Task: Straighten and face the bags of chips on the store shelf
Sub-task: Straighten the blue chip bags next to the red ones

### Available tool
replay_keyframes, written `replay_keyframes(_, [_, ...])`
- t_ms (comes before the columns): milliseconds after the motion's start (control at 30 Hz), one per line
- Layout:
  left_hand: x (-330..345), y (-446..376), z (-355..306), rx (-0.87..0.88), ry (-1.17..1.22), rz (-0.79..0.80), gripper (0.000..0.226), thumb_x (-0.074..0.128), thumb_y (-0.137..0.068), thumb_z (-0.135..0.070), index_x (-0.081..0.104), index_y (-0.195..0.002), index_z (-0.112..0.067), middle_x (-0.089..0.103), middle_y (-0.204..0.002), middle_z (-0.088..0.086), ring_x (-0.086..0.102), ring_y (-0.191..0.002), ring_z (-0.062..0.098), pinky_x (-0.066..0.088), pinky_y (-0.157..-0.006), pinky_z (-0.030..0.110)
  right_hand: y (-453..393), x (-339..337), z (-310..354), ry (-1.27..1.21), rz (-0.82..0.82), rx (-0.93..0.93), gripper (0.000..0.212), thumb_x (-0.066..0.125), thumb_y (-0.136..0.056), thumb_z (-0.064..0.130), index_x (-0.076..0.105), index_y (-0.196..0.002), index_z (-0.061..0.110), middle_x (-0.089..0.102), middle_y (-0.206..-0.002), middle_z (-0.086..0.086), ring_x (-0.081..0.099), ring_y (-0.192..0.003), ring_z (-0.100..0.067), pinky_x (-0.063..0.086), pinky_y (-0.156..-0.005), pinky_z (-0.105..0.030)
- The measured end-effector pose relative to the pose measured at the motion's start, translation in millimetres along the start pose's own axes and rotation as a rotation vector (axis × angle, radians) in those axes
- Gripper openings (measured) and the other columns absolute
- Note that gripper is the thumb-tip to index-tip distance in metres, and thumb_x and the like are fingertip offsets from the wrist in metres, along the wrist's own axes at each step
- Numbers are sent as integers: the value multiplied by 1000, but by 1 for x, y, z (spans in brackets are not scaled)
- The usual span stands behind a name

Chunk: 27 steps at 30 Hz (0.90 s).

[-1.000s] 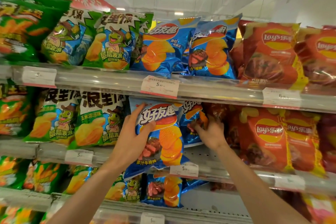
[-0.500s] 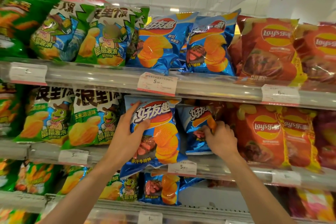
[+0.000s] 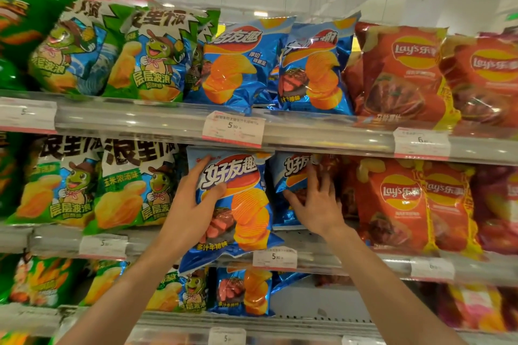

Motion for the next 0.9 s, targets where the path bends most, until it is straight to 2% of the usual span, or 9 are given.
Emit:
replay_keyframes(100, [1,0,-1,-4,0,-2,57,57,-98,-39,32,-148,-51,41,-142,-18,43,-110,-22,35,-93,14,-2,13,3,58,80,-9,87,34,-91,74,-12,-156,39,-15,-166,-7,-1,-152,-37,17,-114,-66])
replay_keyframes(200, [1,1,-3,-13,4,0,57,57,-99,-37,32,-148,-49,40,-138,-18,40,-96,-35,37,-79,2,-9,17,6,91,23,8,87,29,-92,75,-13,-156,34,-14,-166,-7,0,-152,-36,19,-115,-64])
replay_keyframes(333, [0,2,-3,-7,6,5,57,57,-98,-40,32,-147,-53,40,-141,-19,40,-110,-24,34,-98,19,-21,27,9,100,45,43,88,24,-92,76,-18,-156,32,-18,-166,-8,-6,-153,-34,13,-118,-61])
replay_keyframes(467, [-2,3,0,-16,1,13,57,58,-97,-44,31,-145,-56,41,-143,-18,51,-120,-1,44,-103,32,-23,23,7,-29,127,37,84,26,-93,74,-12,-157,34,-19,-166,-7,-14,-153,-29,0,-120,-57])
replay_keyframes(533, [-1,5,0,-10,5,9,58,58,-97,-41,32,-147,-53,41,-143,-19,47,-118,-12,41,-95,16,-17,10,6,-123,68,11,80,29,-96,70,-3,-159,32,-10,-167,-7,-7,-154,-27,1,-121,-55])
replay_keyframes(633, [6,8,-6,-2,31,23,59,60,-97,-38,33,-147,-51,39,-135,-29,38,-107,-33,35,-86,5,7,-17,10,-390,-53,-46,65,39,-98,62,29,-153,29,34,-157,-4,30,-145,-26,26,-119,-50])
replay_keyframes(700, [16,10,-11,6,49,51,59,60,-96,-40,32,-146,-53,37,-137,-32,47,-113,-20,39,-95,10,32,-32,19,-601,-24,-73,50,43,-99,58,46,-141,30,53,-137,9,48,-130,-12,39,-109,-31])
replay_keyframes(767, [32,11,-14,5,47,89,62,60,-94,-44,30,-147,-53,32,-145,-31,40,-129,-6,34,-106,22,56,-37,25,-756,64,-36,44,45,-97,57,51,-135,35,55,-125,23,50,-122,-1,37,-100,-18])
replay_keyframes(900, [69,9,-22,34,26,170,68,61,-91,-52,25,-150,-53,26,-153,-27,23,-136,-10,25,-108,21,74,-24,18,-946,139,38,78,63,-77,73,42,-145,40,56,-139,14,57,-124,-5,50,-104,-35])
Point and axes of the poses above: each hand's wrist, its own y-axis away from the middle knuckle, its own x-axis out of the palm, z = x × y, the point moved 6 cm from there along -y, towards the middle knuckle
